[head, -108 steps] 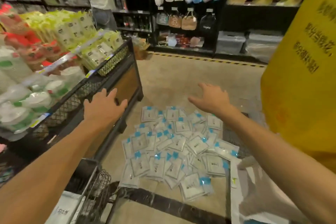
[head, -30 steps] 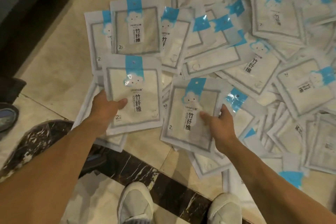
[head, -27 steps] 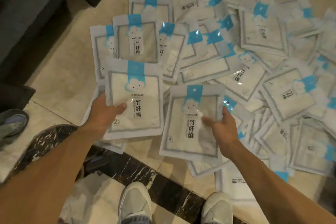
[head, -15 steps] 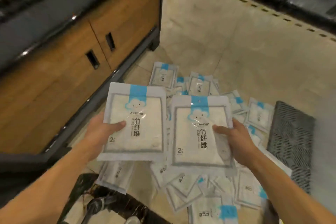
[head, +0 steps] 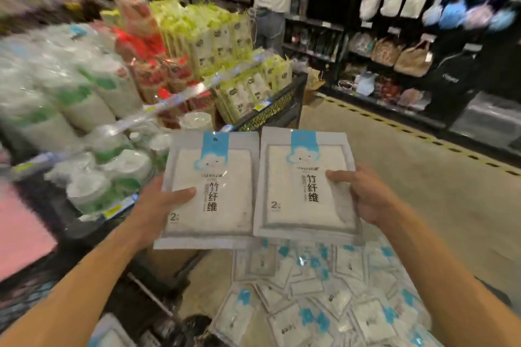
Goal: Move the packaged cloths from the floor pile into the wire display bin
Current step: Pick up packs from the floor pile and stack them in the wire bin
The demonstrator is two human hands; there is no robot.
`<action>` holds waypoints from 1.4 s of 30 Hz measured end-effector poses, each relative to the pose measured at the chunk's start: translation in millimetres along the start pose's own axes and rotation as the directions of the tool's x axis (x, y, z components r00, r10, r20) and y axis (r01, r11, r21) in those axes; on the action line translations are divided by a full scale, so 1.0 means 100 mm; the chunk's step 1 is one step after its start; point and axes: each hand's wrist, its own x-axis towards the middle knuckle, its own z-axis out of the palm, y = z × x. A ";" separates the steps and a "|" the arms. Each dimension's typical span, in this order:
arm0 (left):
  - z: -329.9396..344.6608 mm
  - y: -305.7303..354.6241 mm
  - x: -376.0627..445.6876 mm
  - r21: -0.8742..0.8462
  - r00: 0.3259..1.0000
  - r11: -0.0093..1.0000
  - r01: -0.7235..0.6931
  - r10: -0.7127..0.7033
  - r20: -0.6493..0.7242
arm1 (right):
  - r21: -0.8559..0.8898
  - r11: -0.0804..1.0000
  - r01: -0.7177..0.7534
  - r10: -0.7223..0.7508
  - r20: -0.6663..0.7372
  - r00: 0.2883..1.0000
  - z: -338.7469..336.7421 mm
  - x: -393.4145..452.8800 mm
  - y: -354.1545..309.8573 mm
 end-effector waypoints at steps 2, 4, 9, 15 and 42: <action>-0.28 0.29 -0.34 0.013 0.997 0.999 -0.045 0.046 -0.068 | -0.027 0.999 0.036 -0.034 0.072 0.997 0.29 -0.15 -0.22; -0.55 0.49 -0.70 -0.008 0.982 0.996 -0.088 0.086 -0.168 | -0.047 0.997 0.062 -0.054 0.163 0.985 0.59 -0.29 -0.36; -1.02 0.65 -1.78 -0.036 0.876 0.984 -0.176 0.140 -0.462 | -0.100 0.986 0.131 -0.081 0.398 0.914 1.28 -0.54 -0.45; -1.29 0.38 -3.09 -0.060 0.710 0.980 -0.191 0.096 -0.698 | -0.169 0.976 0.139 0.006 0.658 0.753 2.06 -1.00 -0.21; -3.48 -1.84 -4.45 -0.411 0.538 0.911 -0.041 -0.326 -0.777 | -0.543 0.840 0.008 0.377 0.594 0.711 4.22 -1.60 2.14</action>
